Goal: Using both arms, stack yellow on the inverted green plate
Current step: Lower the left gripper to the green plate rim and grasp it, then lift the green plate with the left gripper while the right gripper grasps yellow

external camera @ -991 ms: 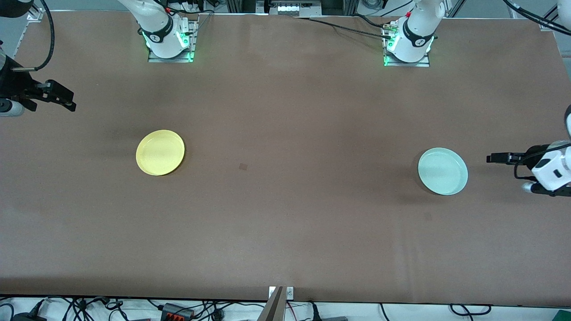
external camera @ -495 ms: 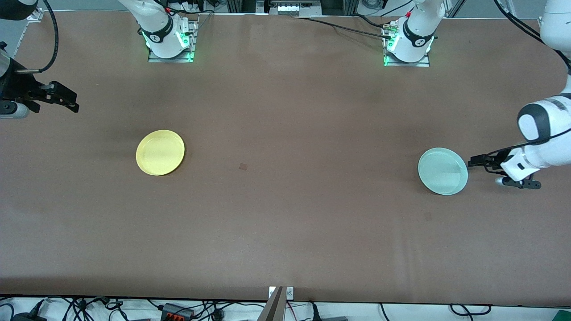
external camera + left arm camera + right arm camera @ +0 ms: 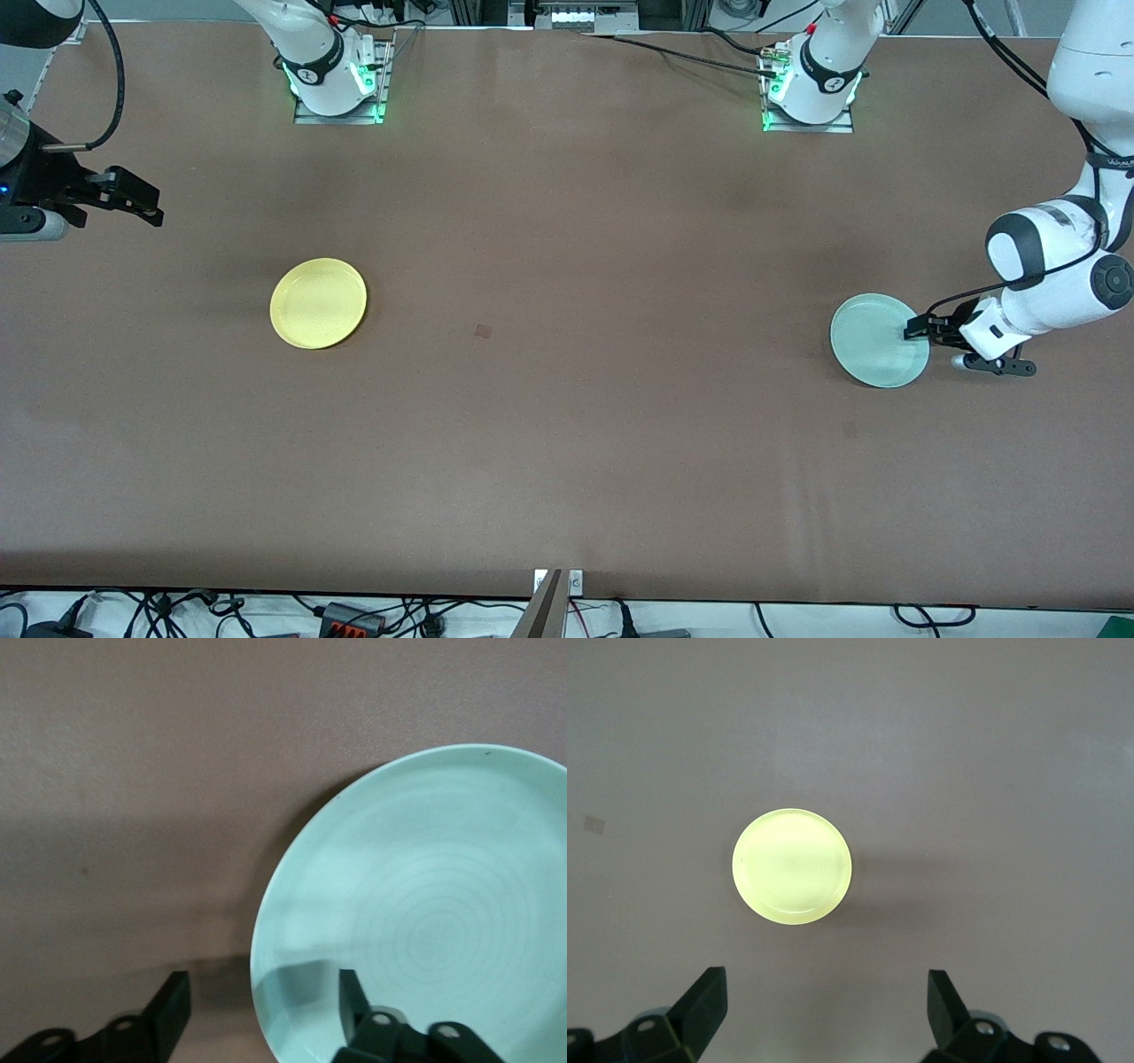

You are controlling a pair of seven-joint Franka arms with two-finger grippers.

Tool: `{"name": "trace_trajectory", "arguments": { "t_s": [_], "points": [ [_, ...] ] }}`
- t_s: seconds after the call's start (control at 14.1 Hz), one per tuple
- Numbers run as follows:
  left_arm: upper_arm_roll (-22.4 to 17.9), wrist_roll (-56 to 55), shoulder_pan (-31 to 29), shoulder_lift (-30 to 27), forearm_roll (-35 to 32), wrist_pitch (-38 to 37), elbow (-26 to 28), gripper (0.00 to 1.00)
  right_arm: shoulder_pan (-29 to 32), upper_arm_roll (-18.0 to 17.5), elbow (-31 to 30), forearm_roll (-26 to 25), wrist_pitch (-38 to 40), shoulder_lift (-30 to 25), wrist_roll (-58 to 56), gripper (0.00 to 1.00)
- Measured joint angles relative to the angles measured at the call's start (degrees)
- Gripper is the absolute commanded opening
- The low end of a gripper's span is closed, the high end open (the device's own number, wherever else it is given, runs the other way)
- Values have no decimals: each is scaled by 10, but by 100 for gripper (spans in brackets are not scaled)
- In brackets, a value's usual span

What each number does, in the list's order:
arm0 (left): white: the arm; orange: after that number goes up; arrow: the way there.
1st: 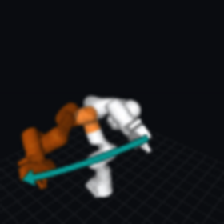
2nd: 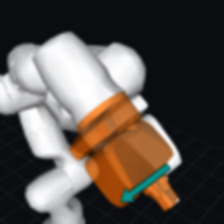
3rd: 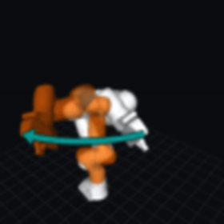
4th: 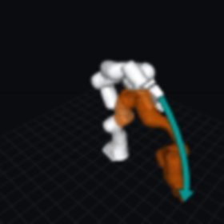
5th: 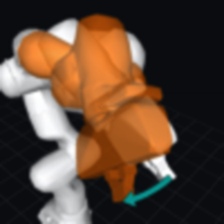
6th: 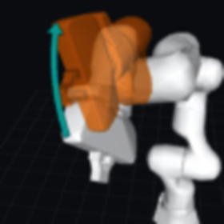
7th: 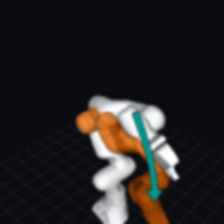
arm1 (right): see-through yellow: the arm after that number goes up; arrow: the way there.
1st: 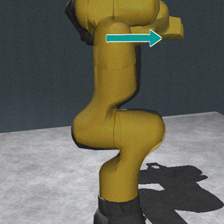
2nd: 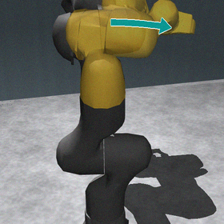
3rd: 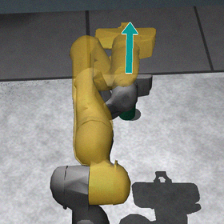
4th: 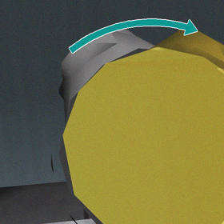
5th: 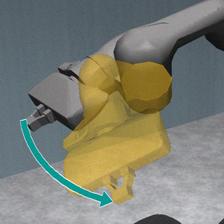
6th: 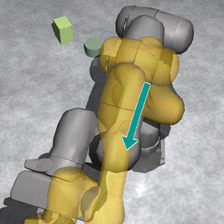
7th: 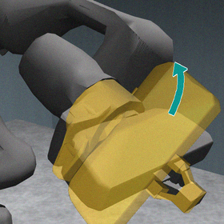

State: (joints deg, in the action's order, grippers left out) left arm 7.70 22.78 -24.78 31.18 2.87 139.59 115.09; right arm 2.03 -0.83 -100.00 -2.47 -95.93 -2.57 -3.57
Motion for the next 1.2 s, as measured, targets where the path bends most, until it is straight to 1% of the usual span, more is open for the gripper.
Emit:
{"name": "trace_trajectory", "arguments": {
  "t_s": [0.14, 0.21, 0.5, 0.71, 0.92, 1.06, 1.2],
  "points": [
    [0, 0, -3, 4, 14, 2, -1, 28, 0, 0, 0, 0, 0, 0, 0, 100],
    [0, 0, -4, 4, 15, 2, -2, 21, 0, 0, 0, 0, 0, 0, 0, 100],
    [1, 0, -8, 4, 17, 1, -4, 2, -2, 0, 0, 0, -2, 5, 0, 100],
    [2, 0, -9, 0, 20, -3, -5, 1, -2, 0, 0, 0, -3, 12, 0, 100],
    [3, 0, -8, -1, 20, -20, -17, 1, 1, 5, 1, 0, -21, 34, 0, 100],
    [4, 0, -8, -3, 20, -72, -49, 1, 7, 9, 1, 0, -26, 53, 0, 100],
    [10, 0, -8, -14, 20, -153, -97, 1, 22, 10, 1, 0, -29, 80, 0, 100]
  ]
}}
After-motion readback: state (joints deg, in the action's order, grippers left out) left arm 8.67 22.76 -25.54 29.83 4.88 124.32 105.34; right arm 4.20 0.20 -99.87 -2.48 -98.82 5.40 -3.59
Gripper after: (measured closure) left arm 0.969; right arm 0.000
